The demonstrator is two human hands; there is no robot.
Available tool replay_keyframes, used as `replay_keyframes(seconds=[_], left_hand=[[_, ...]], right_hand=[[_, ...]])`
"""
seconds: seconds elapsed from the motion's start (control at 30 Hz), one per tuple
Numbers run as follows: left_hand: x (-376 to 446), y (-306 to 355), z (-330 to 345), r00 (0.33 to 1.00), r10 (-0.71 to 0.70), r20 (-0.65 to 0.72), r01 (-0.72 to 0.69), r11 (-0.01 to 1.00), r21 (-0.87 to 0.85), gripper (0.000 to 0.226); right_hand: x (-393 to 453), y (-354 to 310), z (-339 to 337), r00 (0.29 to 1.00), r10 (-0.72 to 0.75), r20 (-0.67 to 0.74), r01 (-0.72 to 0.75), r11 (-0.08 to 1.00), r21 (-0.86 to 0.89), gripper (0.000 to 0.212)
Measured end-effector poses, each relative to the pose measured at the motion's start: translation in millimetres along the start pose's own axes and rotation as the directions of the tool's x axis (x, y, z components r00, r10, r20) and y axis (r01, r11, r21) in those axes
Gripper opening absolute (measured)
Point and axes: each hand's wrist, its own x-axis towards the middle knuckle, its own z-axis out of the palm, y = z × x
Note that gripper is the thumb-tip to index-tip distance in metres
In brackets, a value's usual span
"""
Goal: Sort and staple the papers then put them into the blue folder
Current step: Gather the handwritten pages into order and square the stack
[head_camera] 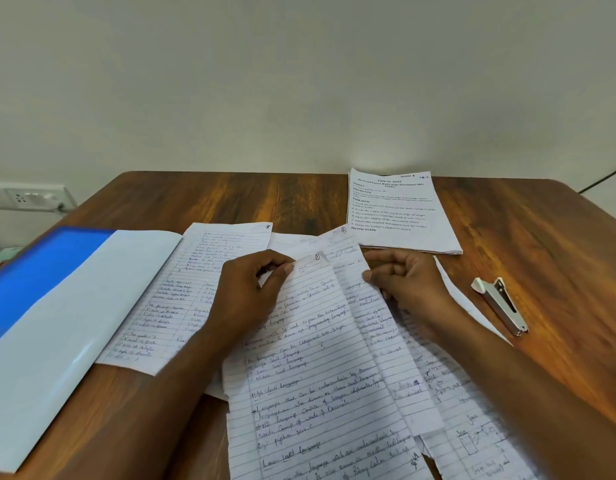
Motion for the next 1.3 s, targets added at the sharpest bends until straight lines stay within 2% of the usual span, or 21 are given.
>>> replay_keyframes(seconds=[0.07, 0.17, 0.37, 0.6, 0.77, 1.0, 1.1, 1.17, 1.23, 1.3], left_hand=[[0.6, -0.3, -1.4, 1.0, 0.016, -0.026, -0.016, 1.0, -0.003, 0.01], [-0.1, 1.1, -2.6, 0.999, 0.017, -0.041, -0.018, 1.0, -0.005, 0.01], [-1.6, 0.7, 0.9, 1.0, -0.024, -0.008, 0.024, 1.0, 0.004, 0.01], [-6.5, 4.4, 5.2, 0.999, -0.025, 0.032, 0.025, 0.999, -0.025, 0.009], [-6.3, 5.6, 6.5, 0.998, -0.051, 0.027, 0.052, 0.997, -0.053, 0.012], [-5.5, 9.0, 6.9, 0.997, -0.074, -0.003, 0.074, 0.995, -0.066, 0.011], [-8.1, 11.9, 9.0, 0.998, -0.065, 0.007, 0.065, 0.995, -0.07, 0.008], [-10.2, 13.6, 10.7, 0.999, -0.051, 0.013, 0.052, 0.997, -0.054, 0.005], [-11.3, 15.5, 11.7, 0.999, -0.045, 0.008, 0.045, 0.998, -0.037, 0.001], [-12.4, 17.5, 12.2, 0.999, -0.034, 0.0, 0.034, 0.999, -0.016, 0.007]], right_hand=[[-0.1, -8.5, -9.6, 0.999, 0.034, 0.019, -0.034, 0.999, -0.005, 0.027], [-0.3, -16.1, -25.7, 0.987, 0.106, 0.118, -0.098, 0.993, -0.071, 0.027], [-0.1, -14.8, -37.9, 0.944, 0.202, 0.259, -0.159, 0.971, -0.178, 0.035], [-1.8, -5.7, -26.7, 0.932, 0.153, 0.327, -0.089, 0.975, -0.203, 0.033], [-7.3, -1.7, -17.2, 0.929, 0.101, 0.356, -0.041, 0.984, -0.173, 0.023], [-12.8, 2.0, -5.9, 0.9, 0.081, 0.429, -0.021, 0.99, -0.143, 0.023], [-14.3, 2.0, -4.0, 0.905, 0.073, 0.42, -0.019, 0.991, -0.132, 0.02], [-16.7, 0.7, -0.4, 0.925, 0.039, 0.378, 0.002, 0.994, -0.108, 0.009], [-18.2, -1.0, 3.0, 0.946, -0.008, 0.325, 0.052, 0.991, -0.126, 0.02], [-20.1, -2.6, 5.7, 0.955, -0.042, 0.295, 0.094, 0.982, -0.163, 0.035]])
